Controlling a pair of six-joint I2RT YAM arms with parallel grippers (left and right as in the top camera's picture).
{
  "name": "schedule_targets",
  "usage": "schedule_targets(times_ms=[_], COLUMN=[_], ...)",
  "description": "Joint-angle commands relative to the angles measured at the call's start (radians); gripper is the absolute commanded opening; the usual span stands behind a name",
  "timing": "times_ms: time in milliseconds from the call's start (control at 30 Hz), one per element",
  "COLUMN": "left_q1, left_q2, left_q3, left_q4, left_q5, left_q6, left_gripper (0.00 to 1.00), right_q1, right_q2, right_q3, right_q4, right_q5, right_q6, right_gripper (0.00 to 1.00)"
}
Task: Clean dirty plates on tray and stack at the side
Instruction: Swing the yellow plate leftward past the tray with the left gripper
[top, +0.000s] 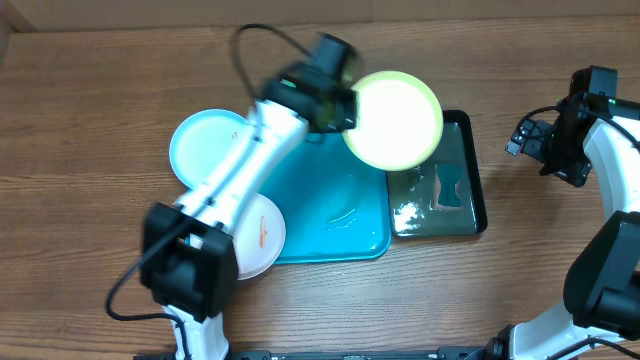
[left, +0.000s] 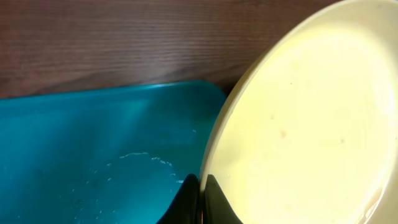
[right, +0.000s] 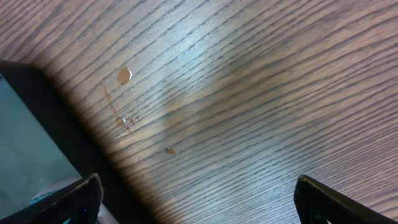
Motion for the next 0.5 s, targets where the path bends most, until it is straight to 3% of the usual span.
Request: schedule_targets(times_ms=[0, 100, 467], left_q1=[0.187, 0.339, 0.897], left_q2=[0.000, 0.000, 0.000], left_q3=[0.004, 0.004, 0.004], left_q4=[-0.033, -0.087, -0.280], left_q5=[0.426, 0.484, 0.418], left_q6=[-0.012, 0.007, 0.112], left_gripper=[0.04, 0.04, 0.04], right_q1=[-0.005, -0.005, -0.005], right_q2=[-0.006, -0.006, -0.006], right_q3=[0.021, 0.021, 0.021], right_q4=[0.003, 0.002, 0.003], right_q5=[-0.005, -0.005, -0.005], right_q6=[0.003, 0.004, 0.004], right_gripper=[1.00, 1.00, 1.00])
